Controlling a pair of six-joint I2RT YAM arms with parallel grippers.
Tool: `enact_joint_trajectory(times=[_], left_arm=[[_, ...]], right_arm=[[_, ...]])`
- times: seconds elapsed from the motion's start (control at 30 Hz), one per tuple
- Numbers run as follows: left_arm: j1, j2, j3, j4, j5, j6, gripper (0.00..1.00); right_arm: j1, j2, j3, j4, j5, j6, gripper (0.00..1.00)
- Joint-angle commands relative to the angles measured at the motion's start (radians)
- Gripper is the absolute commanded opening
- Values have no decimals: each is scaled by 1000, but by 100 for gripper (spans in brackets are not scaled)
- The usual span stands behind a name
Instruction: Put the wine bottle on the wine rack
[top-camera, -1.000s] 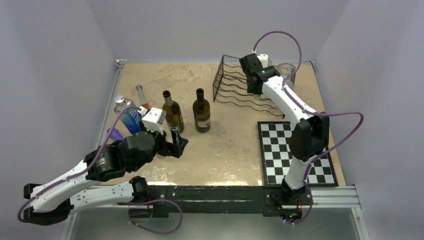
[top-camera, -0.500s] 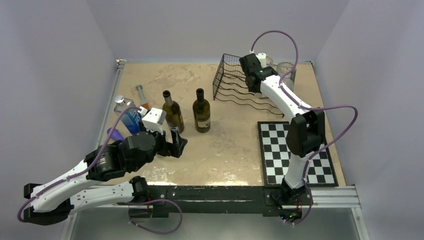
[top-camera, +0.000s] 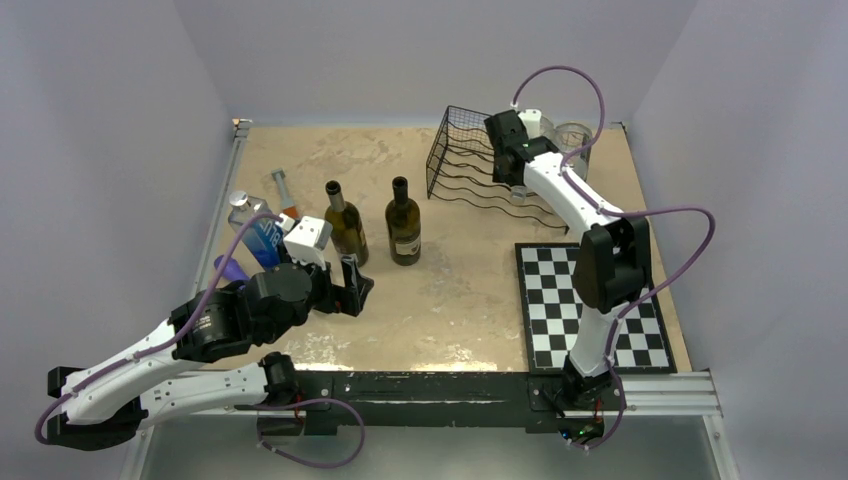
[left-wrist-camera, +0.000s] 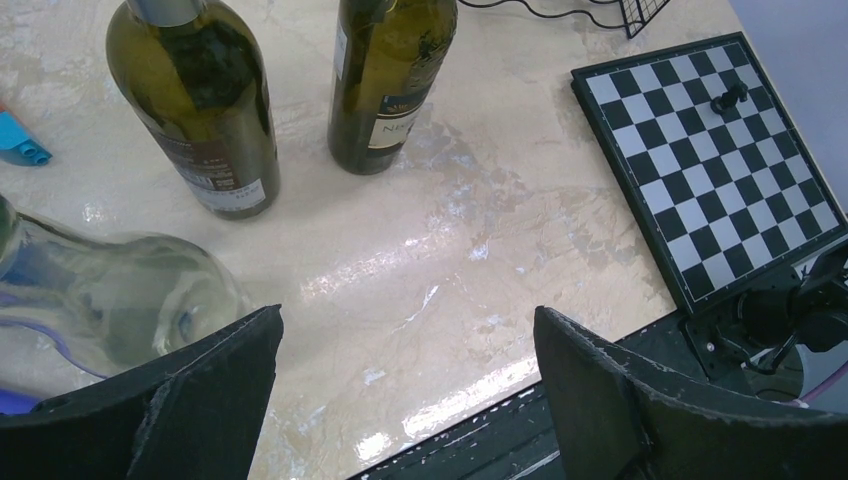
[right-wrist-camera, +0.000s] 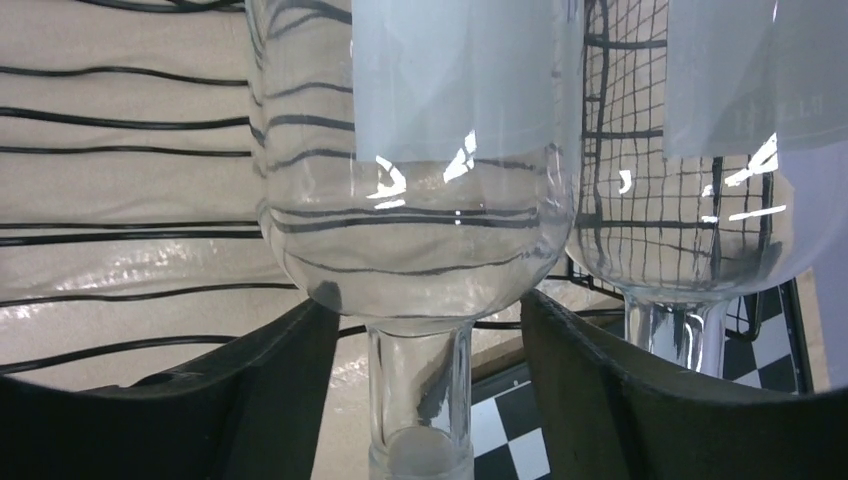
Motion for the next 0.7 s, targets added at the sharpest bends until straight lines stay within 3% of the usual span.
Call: enact_joint_trajectory(times=[0.0,0.2,0.27,0.67], left_arm=[[5,-8,28,8,-11,-18,99],[5,-22,31,-1,-20,-17,99],[5,-29,38,-4,-26,-13,99],[5,-58,139,-7,-25,100,99]], right_arm=[[-9,-66,5,115,21,23,73],[-9,-162,-1,119,-37,-4,84],[-8,-249,-47,213,-96,-76,90],[58,-504,1,104,-723,-372,98]])
